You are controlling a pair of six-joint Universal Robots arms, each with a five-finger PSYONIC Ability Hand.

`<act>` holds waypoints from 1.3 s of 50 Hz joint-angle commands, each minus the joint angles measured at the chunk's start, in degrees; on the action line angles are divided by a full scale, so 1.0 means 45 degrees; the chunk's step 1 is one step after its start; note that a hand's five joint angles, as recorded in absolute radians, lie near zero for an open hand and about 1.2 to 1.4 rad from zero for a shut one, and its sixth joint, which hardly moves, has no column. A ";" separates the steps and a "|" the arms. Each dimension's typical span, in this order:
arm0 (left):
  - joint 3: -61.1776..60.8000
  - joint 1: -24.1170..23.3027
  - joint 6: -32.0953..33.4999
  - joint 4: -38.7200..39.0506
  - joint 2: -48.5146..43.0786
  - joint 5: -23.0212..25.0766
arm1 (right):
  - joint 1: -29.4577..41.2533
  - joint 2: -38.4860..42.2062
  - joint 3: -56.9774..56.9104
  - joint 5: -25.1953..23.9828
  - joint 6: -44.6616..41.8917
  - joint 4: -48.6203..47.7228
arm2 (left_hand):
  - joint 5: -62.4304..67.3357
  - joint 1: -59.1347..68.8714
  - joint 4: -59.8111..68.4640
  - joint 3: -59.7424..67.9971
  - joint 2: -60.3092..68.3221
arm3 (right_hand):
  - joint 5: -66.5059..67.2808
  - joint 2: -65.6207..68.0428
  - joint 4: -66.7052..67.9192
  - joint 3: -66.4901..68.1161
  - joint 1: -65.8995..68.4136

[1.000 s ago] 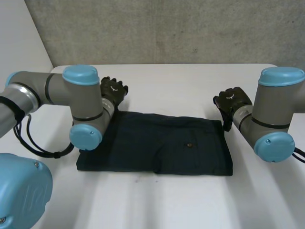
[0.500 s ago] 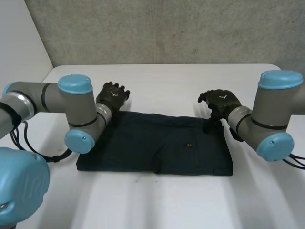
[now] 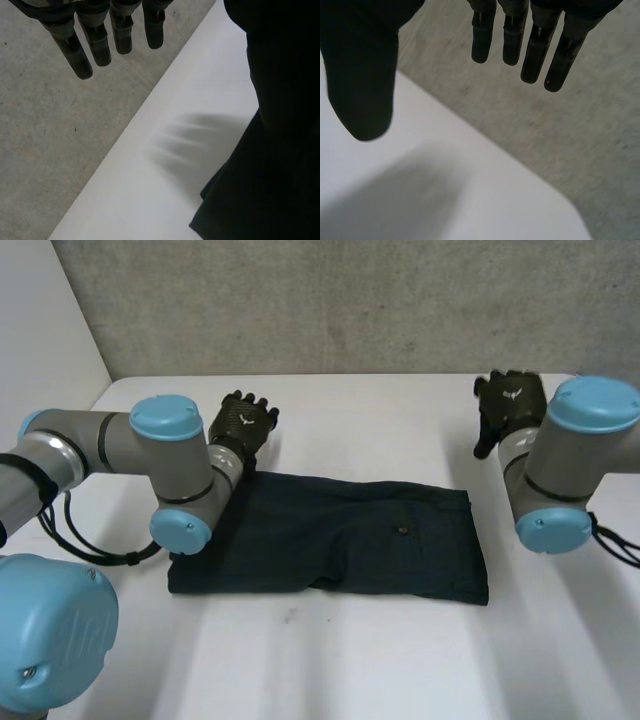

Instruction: Fold the shorts.

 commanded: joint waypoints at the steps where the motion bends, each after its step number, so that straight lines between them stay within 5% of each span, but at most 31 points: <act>1: -0.1637 -0.0040 -0.0752 -0.0256 0.2005 -0.0325 | 0.0002 -0.2307 0.1597 -0.0605 0.0044 0.1099 | -0.0168 0.0092 -0.0067 -0.0185 -0.0028 | 0.1222 0.1465 0.0940 0.1062 0.1798; 15: -0.8117 0.0194 -0.3622 -0.0256 0.7316 -0.0111 | -0.1013 -0.5825 0.8023 -0.4141 0.0122 0.3564 | -0.0242 0.0018 -0.0142 -0.0260 -0.0102 | 0.1971 0.2214 0.1689 0.1811 0.2547; 30: -1.2379 0.0194 -0.5734 0.0738 1.0249 0.0749 | -0.1677 -0.4382 0.9628 -0.4533 0.1997 0.0693 | -0.0205 0.0055 -0.0105 -0.0223 -0.0065 | 0.2417 0.2661 0.2136 0.2258 0.2994; 36: -1.3143 0.0194 -0.5734 0.1442 1.0465 0.0749 | -0.1678 -0.3775 0.9471 -0.4552 0.2115 -0.0381 | -0.0131 0.0129 -0.0030 -0.0148 0.0009 | 0.6745 0.6989 0.6464 0.6586 0.7321; 37: -1.3183 0.0194 -0.5734 0.1462 1.0465 0.0749 | -0.1678 -0.3562 0.9452 -0.4571 0.2018 -0.0731 | -0.0130 0.0130 -0.0030 -0.0148 0.0010 | 1.1418 1.1662 1.1137 1.1259 1.1994; 38: -1.3222 0.0194 -0.5734 0.1482 1.0465 0.0749 | -0.1678 -0.3541 0.9451 -0.4572 0.2017 -0.0753 | -0.0130 0.0130 -0.0030 -0.0148 0.0010 | 1.2784 1.3028 1.2503 1.2625 1.3360; 50: -1.3339 0.0214 -0.5734 0.1501 1.0640 0.0749 | -0.1697 -0.3930 0.9842 -0.5216 0.2036 -0.0617 | -0.0130 0.0130 -0.0030 -0.0148 0.0010 | 1.2552 1.2795 1.2270 1.2393 1.3128; 55: -1.3417 0.0194 -0.5734 0.1502 1.0700 0.0749 | -0.1678 -0.4165 0.9940 -0.5314 0.2017 -0.0402 | -0.0130 0.0130 -0.0030 -0.0148 0.0010 | 0.5904 0.6148 0.5623 0.5745 0.6480; 65: -1.3573 0.0194 -0.5734 0.1502 1.0719 0.0768 | -0.1561 -0.3951 0.9745 -0.5314 0.1978 -0.0402 | -0.0093 0.0167 0.0007 -0.0111 0.0047 | 0.5481 0.5725 0.5200 0.5322 0.6057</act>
